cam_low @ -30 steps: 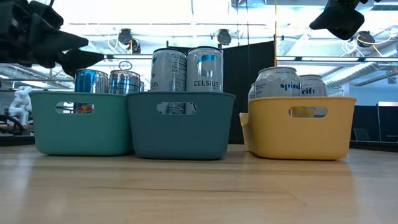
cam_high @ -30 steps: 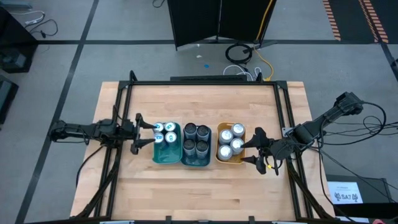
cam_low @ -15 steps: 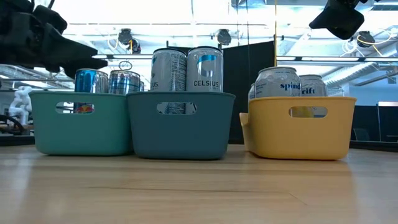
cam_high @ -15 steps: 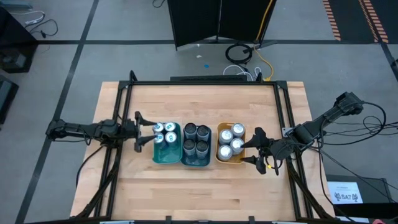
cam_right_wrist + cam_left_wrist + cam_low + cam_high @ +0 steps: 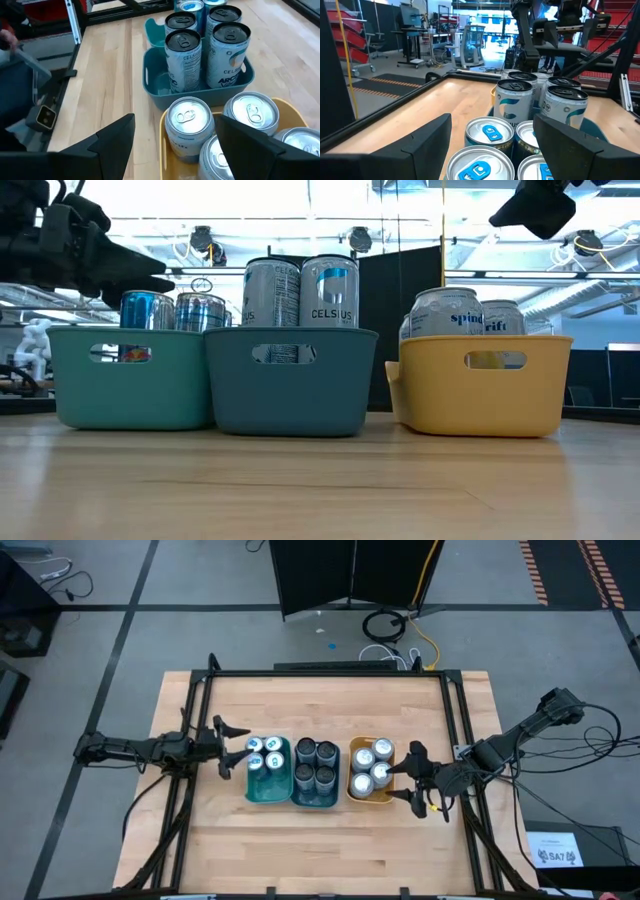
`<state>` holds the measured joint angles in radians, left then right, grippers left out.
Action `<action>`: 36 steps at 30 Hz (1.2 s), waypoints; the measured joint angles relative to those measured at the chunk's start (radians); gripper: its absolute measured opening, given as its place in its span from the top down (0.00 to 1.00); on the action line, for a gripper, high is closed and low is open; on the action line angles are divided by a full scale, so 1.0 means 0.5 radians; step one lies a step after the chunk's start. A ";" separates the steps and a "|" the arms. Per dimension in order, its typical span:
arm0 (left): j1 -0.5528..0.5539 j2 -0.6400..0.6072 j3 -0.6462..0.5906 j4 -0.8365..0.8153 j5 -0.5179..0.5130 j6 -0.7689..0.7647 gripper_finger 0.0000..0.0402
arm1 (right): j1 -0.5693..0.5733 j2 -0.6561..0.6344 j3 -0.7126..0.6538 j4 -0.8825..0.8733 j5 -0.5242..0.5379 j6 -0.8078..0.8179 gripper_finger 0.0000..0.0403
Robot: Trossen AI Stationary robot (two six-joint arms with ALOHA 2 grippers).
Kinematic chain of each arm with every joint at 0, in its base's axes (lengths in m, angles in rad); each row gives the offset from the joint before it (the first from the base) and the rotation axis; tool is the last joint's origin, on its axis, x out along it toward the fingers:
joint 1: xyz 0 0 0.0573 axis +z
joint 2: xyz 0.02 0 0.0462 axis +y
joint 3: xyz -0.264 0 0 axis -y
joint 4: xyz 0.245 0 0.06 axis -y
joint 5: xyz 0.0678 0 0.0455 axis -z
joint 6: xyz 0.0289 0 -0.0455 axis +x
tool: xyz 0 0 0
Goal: Sort soda cans
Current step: Return to Home Position
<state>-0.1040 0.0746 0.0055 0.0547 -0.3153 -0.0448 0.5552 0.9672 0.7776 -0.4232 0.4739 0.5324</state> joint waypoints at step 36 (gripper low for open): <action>0.000 0.000 -0.002 0.000 0.007 -0.002 0.28 | -0.821 -1.668 -1.178 0.567 -0.751 -0.799 0.33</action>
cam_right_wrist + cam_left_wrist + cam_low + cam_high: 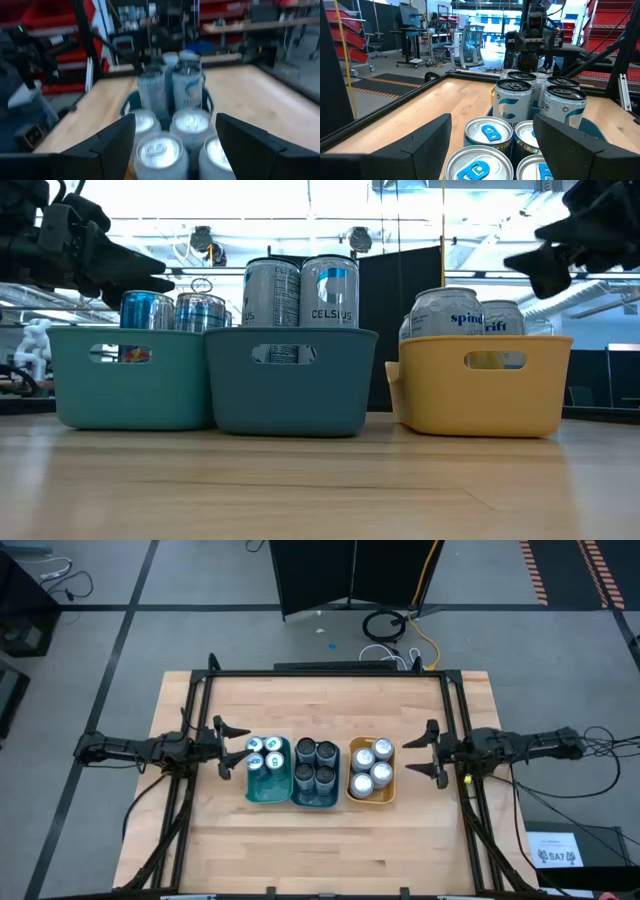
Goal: Sort soda cans
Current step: Return to Home Position
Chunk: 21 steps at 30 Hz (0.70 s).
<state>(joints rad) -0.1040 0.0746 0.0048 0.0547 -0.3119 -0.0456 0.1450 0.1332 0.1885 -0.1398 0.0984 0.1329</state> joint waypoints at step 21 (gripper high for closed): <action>0.000 0.008 0.000 0.013 0.005 -0.001 0.28 | -0.134 -0.259 -0.348 0.347 -0.044 -0.171 0.33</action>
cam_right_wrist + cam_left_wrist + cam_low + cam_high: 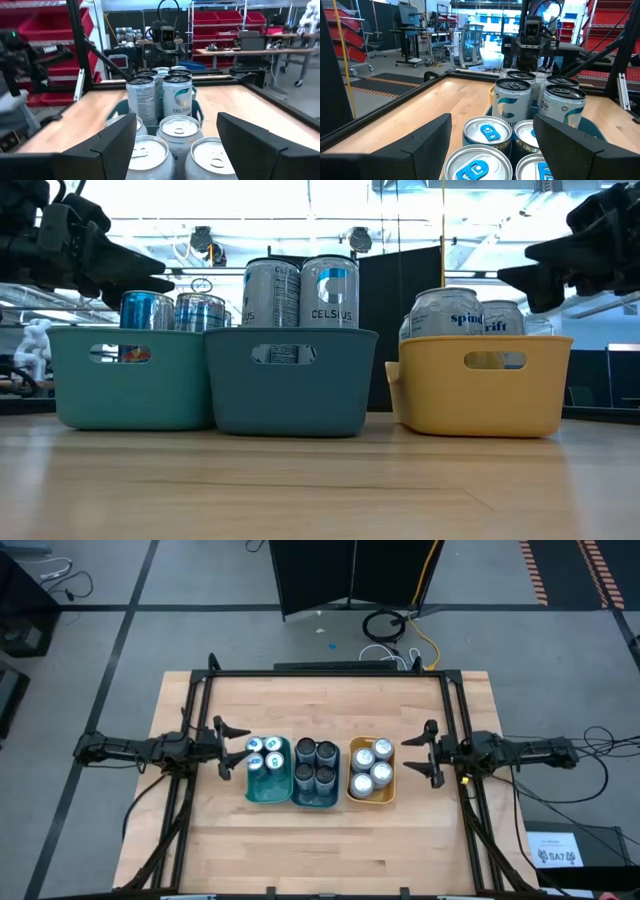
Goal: Sort soda cans
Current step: Return to Home Position
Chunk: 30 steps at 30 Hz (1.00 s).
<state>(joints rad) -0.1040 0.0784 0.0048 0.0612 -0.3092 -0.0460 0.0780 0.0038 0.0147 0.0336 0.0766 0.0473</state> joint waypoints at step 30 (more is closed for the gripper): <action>0.000 0.000 0.000 0.003 -0.002 0.000 0.28 | -0.002 0.049 0.001 -0.006 -0.001 -0.171 0.33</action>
